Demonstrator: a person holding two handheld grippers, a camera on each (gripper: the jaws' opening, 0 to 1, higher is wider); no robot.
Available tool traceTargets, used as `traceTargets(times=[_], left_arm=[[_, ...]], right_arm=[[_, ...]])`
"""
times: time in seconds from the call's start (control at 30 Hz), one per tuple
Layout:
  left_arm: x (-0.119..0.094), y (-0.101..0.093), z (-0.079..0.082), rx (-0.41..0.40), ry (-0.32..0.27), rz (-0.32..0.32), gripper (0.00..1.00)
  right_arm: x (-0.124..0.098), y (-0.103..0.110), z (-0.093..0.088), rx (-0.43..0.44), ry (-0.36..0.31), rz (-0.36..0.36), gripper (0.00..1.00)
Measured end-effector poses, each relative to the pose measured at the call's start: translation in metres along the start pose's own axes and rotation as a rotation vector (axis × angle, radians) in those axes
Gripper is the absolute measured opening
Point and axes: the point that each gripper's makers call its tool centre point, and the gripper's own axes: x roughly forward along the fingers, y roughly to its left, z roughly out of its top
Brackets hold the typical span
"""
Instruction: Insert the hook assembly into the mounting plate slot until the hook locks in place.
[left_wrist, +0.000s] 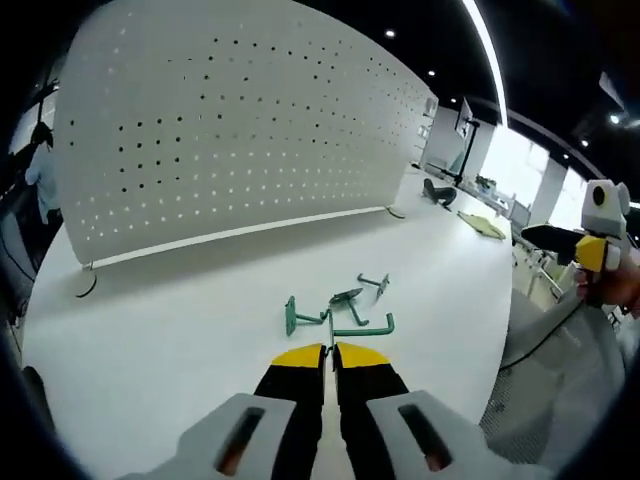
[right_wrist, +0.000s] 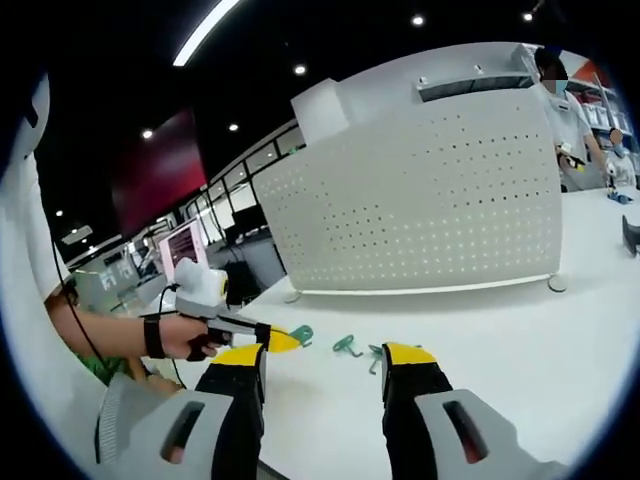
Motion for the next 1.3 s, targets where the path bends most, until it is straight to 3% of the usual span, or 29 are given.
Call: traceTargets(times=[0.4,0.5,0.73,1.0,1.07,1.3], left_arm=[[-0.012,-0.039,0.011,-0.012,-0.07,-0.084,0.04],[-0.015,-0.049,0.018,-0.007,-0.127,-0.11,0.04],[-0.019,-0.064,0.02,-0.017,-0.147,-0.151,0.04],[-0.031,-0.081,0.037,0.0,-0.214,-0.175,0.04],[-0.032,-0.084,0.039,0.002,-0.219,-0.177,0.04],[-0.037,-0.097,0.044,0.031,-0.241,-0.193,0.04]], right_arm=[[0.004,0.01,0.002,0.001,-0.007,0.026,0.44],[0.003,0.012,0.001,0.009,-0.008,0.028,0.43],[0.004,0.017,0.002,0.005,-0.007,0.04,0.41],[0.008,0.025,0.003,0.016,-0.019,0.075,0.32],[0.011,0.027,-0.005,0.036,0.019,0.083,0.3],[0.014,0.034,0.0,0.056,-0.01,0.108,0.27]])
